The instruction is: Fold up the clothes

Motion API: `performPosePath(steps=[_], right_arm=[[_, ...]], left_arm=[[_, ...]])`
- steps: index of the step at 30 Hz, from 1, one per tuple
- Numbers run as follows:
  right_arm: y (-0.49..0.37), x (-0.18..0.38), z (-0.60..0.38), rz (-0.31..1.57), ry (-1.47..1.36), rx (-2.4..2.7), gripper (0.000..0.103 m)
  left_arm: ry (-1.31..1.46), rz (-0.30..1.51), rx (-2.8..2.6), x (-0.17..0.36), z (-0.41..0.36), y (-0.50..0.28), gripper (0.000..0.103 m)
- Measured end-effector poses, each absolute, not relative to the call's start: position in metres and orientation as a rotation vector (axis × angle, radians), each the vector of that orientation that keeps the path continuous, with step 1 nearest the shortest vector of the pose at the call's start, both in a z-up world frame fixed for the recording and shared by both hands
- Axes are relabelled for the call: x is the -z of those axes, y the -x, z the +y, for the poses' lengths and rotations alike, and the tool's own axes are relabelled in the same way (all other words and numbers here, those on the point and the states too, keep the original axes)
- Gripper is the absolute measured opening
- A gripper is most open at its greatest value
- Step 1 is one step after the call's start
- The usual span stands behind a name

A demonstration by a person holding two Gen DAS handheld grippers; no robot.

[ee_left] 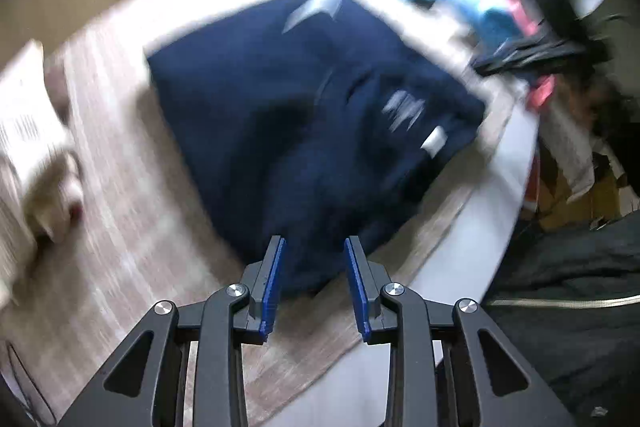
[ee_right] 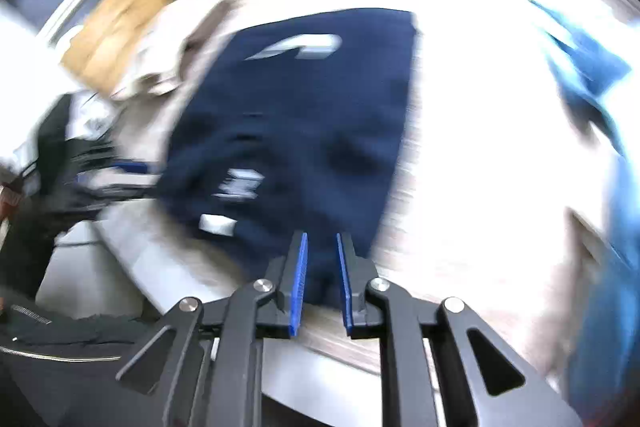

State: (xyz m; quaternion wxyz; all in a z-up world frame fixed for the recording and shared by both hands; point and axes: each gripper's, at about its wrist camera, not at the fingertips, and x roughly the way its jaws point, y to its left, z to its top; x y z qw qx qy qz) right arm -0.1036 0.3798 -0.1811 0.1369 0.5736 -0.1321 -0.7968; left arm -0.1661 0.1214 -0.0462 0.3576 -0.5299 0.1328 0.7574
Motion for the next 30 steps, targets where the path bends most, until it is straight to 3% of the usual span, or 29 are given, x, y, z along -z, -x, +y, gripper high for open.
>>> performPosePath(steps=[1, 4, 7, 10, 14, 17, 21, 25, 27, 30], right_arm=[[0.100, 0.185, 0.389, -0.424, -1.669, 2.317, 0.015], [0.098, 0.199, 0.390, -0.472, -1.670, 2.303, 0.015], [0.102, 0.209, 0.363, -0.307, -1.698, 2.274, 0.015], [0.093, 0.203, 0.350, -0.079, -1.749, 2.268, 0.015], [0.091, 0.178, 0.378, -0.299, -1.659, 2.329, 0.015], [0.119, 0.165, 0.393, -0.429, -1.566, 2.379, 0.032], [0.182, 0.160, 0.393, -0.462, -1.497, 2.426, 0.034], [0.242, 0.157, 0.366, -0.349, -1.424, 2.409, 0.034], [0.265, 0.159, 0.349, -0.307, -1.365, 2.348, 0.032], [0.289, 0.196, 0.342, -0.013, -1.641, 2.370, 0.027]], left_arm=[[1.317, 0.340, -1.963, 0.037, 0.126, 0.164, 0.038], [1.316, 0.317, -1.891, 0.050, 0.152, 0.172, 0.039], [1.416, 0.375, -1.775, 0.080, 0.167, 0.170, 0.037], [1.310, 0.437, -1.787, 0.055, 0.187, 0.160, 0.037], [1.172, 0.406, -1.779, 0.020, 0.218, 0.154, 0.039], [1.082, 0.357, -1.725, 0.016, 0.256, 0.155, 0.042], [1.170, 0.329, -1.689, 0.060, 0.305, 0.170, 0.040], [1.189, 0.266, -1.687, 0.077, 0.314, 0.170, 0.046], [1.221, 0.198, -1.663, 0.072, 0.308, 0.171, 0.042], [1.220, 0.138, -1.705, 0.048, 0.271, 0.179, 0.037]])
